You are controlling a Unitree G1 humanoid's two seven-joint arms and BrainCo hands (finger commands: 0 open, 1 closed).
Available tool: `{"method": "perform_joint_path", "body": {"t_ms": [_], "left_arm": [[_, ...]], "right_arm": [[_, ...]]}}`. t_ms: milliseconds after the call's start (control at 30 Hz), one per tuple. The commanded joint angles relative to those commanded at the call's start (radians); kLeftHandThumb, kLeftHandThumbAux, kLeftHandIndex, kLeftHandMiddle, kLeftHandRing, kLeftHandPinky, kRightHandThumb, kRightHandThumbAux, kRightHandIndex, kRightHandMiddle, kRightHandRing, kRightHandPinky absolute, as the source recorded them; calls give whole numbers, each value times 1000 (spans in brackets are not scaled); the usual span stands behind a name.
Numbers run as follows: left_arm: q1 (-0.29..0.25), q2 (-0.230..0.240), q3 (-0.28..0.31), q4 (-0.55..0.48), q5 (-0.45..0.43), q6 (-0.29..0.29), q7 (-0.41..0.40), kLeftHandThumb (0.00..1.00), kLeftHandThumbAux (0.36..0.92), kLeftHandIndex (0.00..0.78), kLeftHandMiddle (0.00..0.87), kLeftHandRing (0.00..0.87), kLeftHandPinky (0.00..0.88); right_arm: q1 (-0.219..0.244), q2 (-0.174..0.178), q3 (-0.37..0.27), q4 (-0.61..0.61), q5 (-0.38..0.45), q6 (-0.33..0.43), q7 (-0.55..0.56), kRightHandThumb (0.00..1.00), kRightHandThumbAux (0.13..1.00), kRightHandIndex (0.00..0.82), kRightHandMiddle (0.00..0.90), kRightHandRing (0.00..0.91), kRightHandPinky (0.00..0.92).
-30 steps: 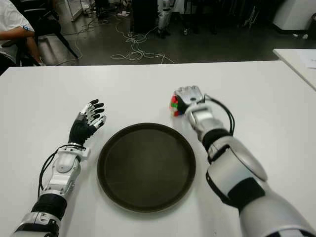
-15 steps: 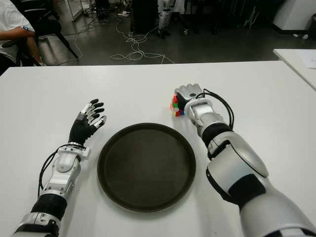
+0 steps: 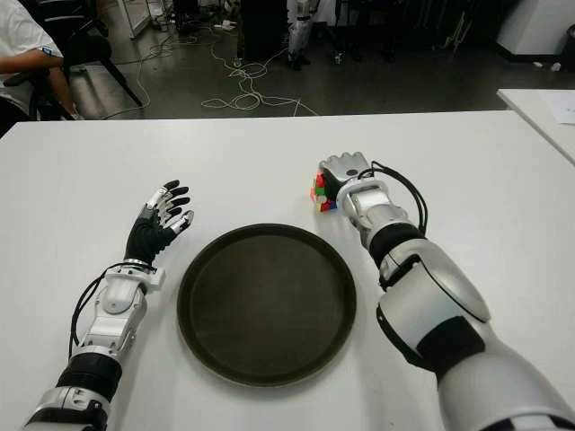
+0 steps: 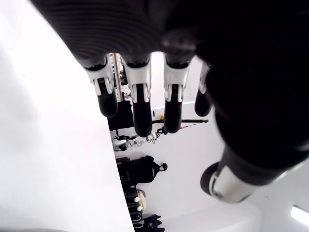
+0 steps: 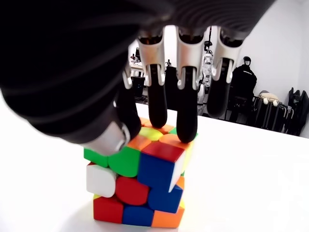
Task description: Pick up the Rubik's Cube and put it in the plate
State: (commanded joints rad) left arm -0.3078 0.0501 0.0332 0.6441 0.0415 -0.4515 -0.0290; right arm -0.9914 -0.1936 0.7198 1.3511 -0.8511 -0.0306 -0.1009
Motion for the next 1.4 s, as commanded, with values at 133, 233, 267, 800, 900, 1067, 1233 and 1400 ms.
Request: {"method": "perform_joint_path", "body": {"t_ms": [133,233,267,800,900,1067,1233,1400], "left_arm": [[-1,0,2,2,-3,5,-2,50,752,107,170,143,103],[-4,1,3,12,-2,1,1,53,751,112,171,145,111],[-5,1,3,14,-2,1,2,52,751,112,171,146,111],[-15,4,8,46,-11,-22,-7,60,760,110,168,142,106],[-17,4,8,53,-10,-28,-6,64,757,110,167,146,111],[-18,5,6,52,-9,-29,-8,63,753,106,167,146,105],[-15,7,4,39,-9,-17,-10,51,767,109,168,143,98],[-14,6,6,36,-13,-13,-15,50,762,106,169,139,93]], "right_arm": [[-1,-1,-1,-1,0,-1,10,675,721,414,540,540,518],[-2,-4,-1,-2,0,-3,14,677,720,417,550,553,530],[-3,-5,-1,-2,-1,-4,15,678,720,417,553,556,532],[10,-32,-20,-34,9,-26,5,676,721,412,524,546,530],[25,-44,-25,-50,11,-37,-7,675,722,410,520,544,527],[50,-72,-33,-100,15,-52,-6,673,724,407,521,546,530],[82,-111,-44,-178,19,-59,13,676,724,409,540,551,528],[131,-152,-55,-277,15,-51,29,671,726,406,511,527,518]]}}
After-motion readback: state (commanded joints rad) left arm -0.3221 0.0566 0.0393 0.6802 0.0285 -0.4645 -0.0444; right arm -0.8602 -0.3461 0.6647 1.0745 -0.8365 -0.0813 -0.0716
